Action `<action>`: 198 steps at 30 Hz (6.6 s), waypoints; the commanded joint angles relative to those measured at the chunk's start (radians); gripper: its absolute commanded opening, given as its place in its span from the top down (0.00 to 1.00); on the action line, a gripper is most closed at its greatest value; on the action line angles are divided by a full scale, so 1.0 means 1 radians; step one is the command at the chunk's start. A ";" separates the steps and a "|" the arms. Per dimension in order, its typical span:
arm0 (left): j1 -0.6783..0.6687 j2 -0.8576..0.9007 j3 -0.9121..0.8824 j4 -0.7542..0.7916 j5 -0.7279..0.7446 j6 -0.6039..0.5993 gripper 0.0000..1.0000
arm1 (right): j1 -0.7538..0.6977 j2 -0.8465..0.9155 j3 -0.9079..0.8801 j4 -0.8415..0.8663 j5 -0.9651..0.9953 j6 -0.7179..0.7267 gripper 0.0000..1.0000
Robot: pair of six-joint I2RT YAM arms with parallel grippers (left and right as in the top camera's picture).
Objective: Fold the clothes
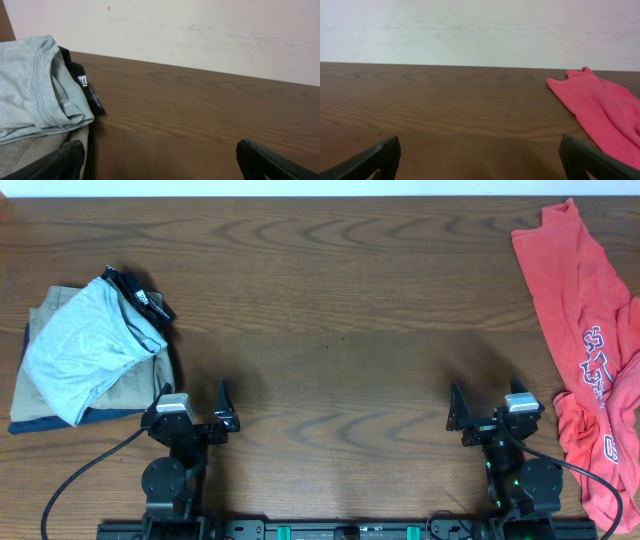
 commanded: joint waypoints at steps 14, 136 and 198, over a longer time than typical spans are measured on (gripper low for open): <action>0.004 -0.007 -0.024 -0.026 -0.005 -0.001 0.02 | 0.014 -0.002 -0.001 -0.004 -0.001 -0.012 0.01; 0.004 0.747 0.645 -0.691 0.230 -0.039 0.02 | -0.495 1.535 0.689 -0.364 -0.454 0.002 0.98; -0.689 1.782 0.645 0.471 0.384 -0.732 0.25 | -0.251 1.056 0.694 -0.539 -0.150 0.180 0.01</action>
